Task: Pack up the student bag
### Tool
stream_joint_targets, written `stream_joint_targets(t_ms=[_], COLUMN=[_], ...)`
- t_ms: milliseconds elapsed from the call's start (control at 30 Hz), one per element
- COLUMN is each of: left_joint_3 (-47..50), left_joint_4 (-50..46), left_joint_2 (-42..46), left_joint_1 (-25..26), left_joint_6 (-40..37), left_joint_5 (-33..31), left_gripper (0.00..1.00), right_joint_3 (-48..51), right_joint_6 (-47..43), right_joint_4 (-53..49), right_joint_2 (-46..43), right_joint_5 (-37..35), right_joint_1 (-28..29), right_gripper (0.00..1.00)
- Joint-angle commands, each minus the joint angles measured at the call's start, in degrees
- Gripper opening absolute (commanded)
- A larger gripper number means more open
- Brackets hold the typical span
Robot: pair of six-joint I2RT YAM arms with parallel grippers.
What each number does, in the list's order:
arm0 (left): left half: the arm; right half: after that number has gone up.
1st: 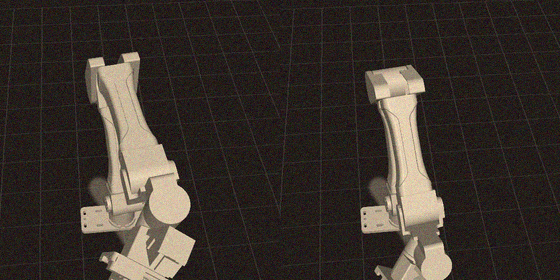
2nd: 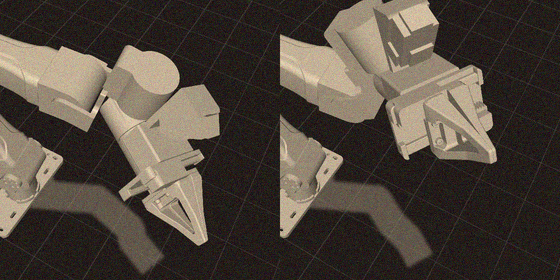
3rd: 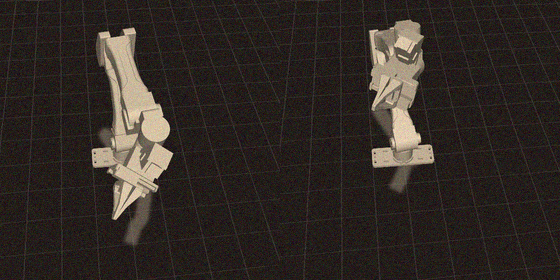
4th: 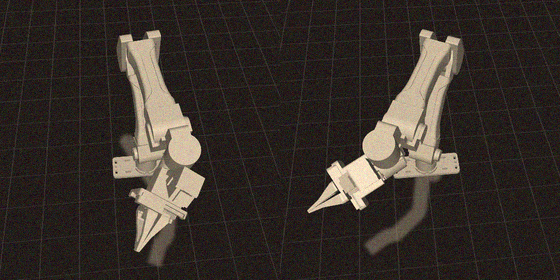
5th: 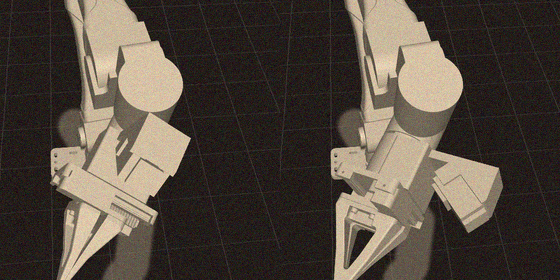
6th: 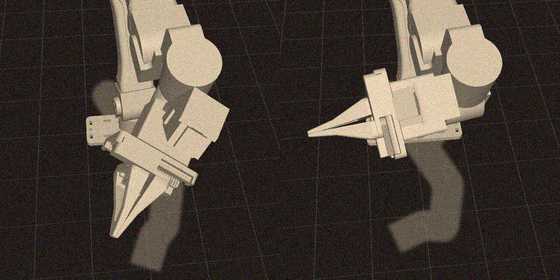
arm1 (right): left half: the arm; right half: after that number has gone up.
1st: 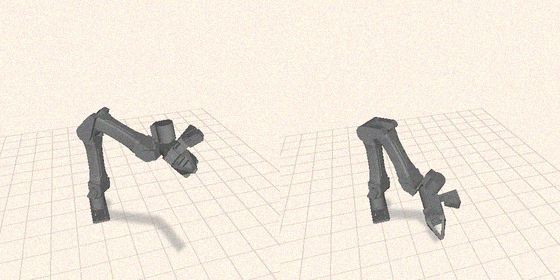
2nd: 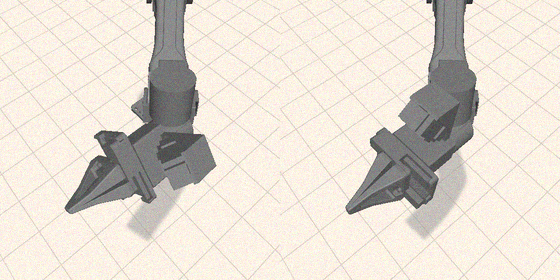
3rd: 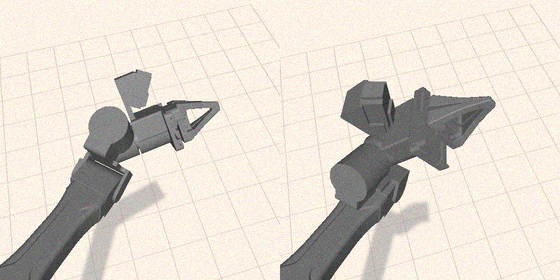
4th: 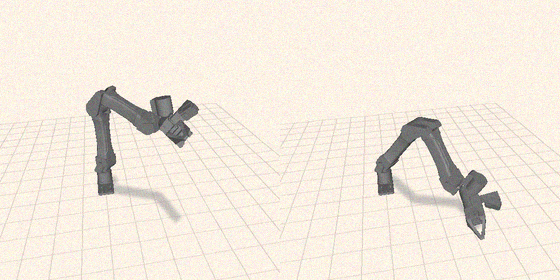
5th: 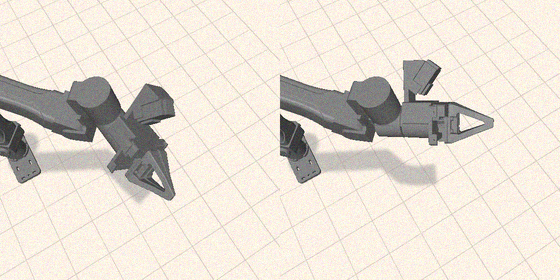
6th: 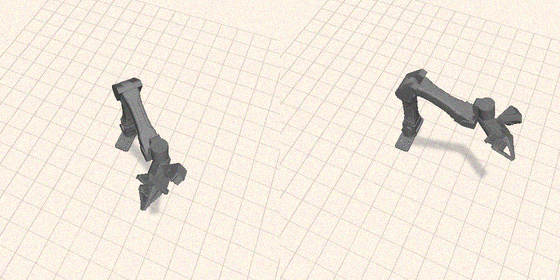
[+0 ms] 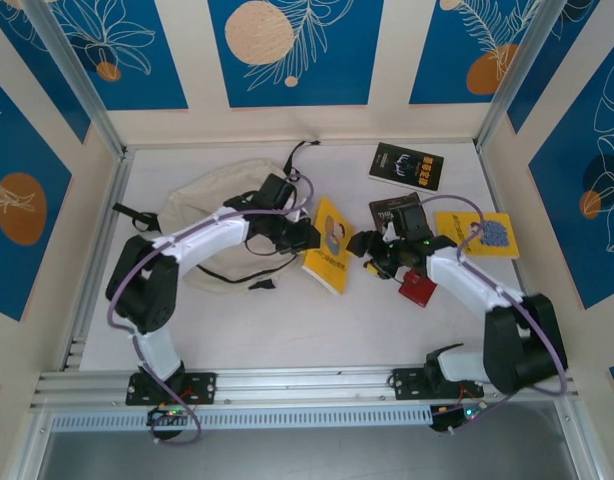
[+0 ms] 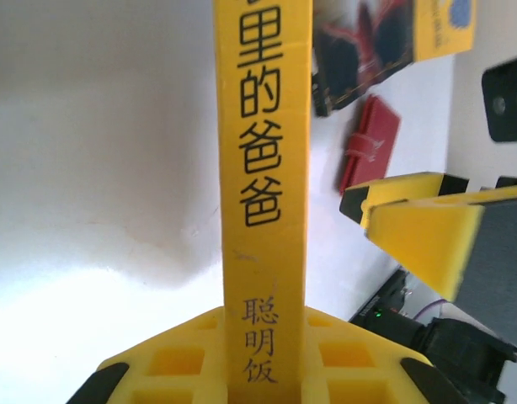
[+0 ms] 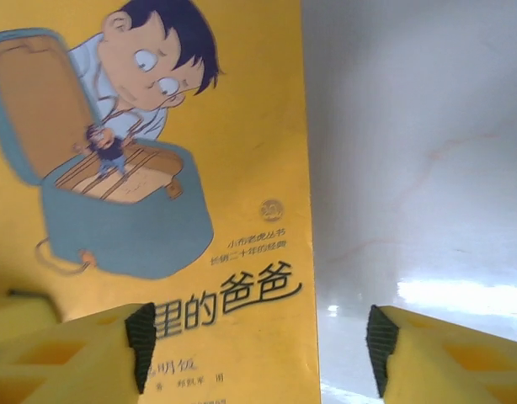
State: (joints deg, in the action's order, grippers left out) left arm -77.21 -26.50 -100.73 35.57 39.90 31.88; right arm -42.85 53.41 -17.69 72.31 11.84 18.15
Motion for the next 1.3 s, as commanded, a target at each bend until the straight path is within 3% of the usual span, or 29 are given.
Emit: stream_joint_targets(t_ms=[0, 200, 533, 733, 900, 1100, 1267], left_joint_3=[0.7, 6.4, 15.8, 19.7, 20.5, 24.0, 24.8], left_joint_4=[1.2, 9.9, 25.8, 30.5, 30.2, 36.4, 37.3], left_joint_2=[7.9, 16.9, 27.4, 31.6, 33.9, 34.4, 34.6], left_joint_1=[-3.0, -7.4, -10.0, -10.0, -10.0, -10.1, -10.3], left_joint_6=[-0.8, 8.4, 26.1, 32.5, 33.7, 38.9, 40.1], left_joint_5=[-2.0, -7.0, -18.5, -21.0, -22.4, -22.0, -21.7], left_gripper=[0.0, 0.0, 0.0, 0.0, 0.0, 0.0, 0.0], right_joint_3=[2.8, 5.1, 0.9, -1.3, -4.5, -4.0, -5.0], right_joint_6=[6.7, 18.3, 36.7, 42.2, 43.4, 48.6, 50.3], right_joint_4=[6.3, 22.6, 48.9, 56.3, 58.4, 67.4, 72.3], right_joint_2=[-5.8, -8.0, 3.3, 8.4, 11.0, 15.4, 18.7], right_joint_5=[1.5, 4.1, -4.6, -11.4, -12.3, -18.6, -19.1], right_joint_1=[1.7, 7.4, 20.6, 23.7, 24.3, 26.4, 27.0], right_gripper=[0.76, 0.89, 0.95, 0.95, 0.94, 0.82, 0.65])
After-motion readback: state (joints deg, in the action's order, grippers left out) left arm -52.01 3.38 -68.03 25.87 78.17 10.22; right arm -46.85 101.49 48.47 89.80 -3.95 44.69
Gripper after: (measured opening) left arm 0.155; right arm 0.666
